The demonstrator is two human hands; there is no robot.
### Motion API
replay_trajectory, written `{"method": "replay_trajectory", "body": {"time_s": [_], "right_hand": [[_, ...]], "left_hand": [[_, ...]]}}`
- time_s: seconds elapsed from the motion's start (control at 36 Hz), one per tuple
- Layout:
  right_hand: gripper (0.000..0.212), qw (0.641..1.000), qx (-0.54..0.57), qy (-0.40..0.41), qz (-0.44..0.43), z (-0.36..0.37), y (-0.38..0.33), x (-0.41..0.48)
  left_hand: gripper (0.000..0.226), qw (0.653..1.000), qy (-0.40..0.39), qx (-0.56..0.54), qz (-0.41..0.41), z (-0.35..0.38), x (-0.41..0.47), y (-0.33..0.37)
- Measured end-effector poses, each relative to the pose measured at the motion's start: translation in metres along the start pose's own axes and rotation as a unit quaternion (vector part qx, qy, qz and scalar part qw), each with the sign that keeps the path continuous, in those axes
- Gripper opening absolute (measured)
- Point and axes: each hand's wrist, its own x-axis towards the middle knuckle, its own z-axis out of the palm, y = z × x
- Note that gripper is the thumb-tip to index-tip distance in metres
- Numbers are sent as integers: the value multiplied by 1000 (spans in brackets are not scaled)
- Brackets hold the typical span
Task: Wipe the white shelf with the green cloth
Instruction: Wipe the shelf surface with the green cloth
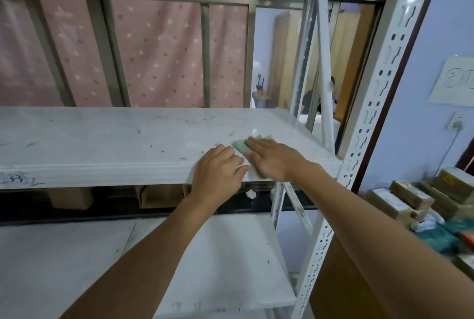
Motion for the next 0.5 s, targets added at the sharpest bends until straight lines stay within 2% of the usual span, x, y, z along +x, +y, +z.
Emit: {"method": "replay_trajectory", "body": {"time_s": [0.17,0.31,0.42,0.5], "right_hand": [[68,988,-7,65,140,12,21,-13],[72,972,19,10,236,6,65,5],[86,969,10,-23,245,2,98,39],[73,972,30,-26,233,-4,109,58]], "left_hand": [[22,999,-3,-31,11,1,4,-5],[22,998,8,-47,32,3,7,-9],[22,997,20,-59,38,5,4,-13],[19,997,32,-62,43,7,3,-15]]}}
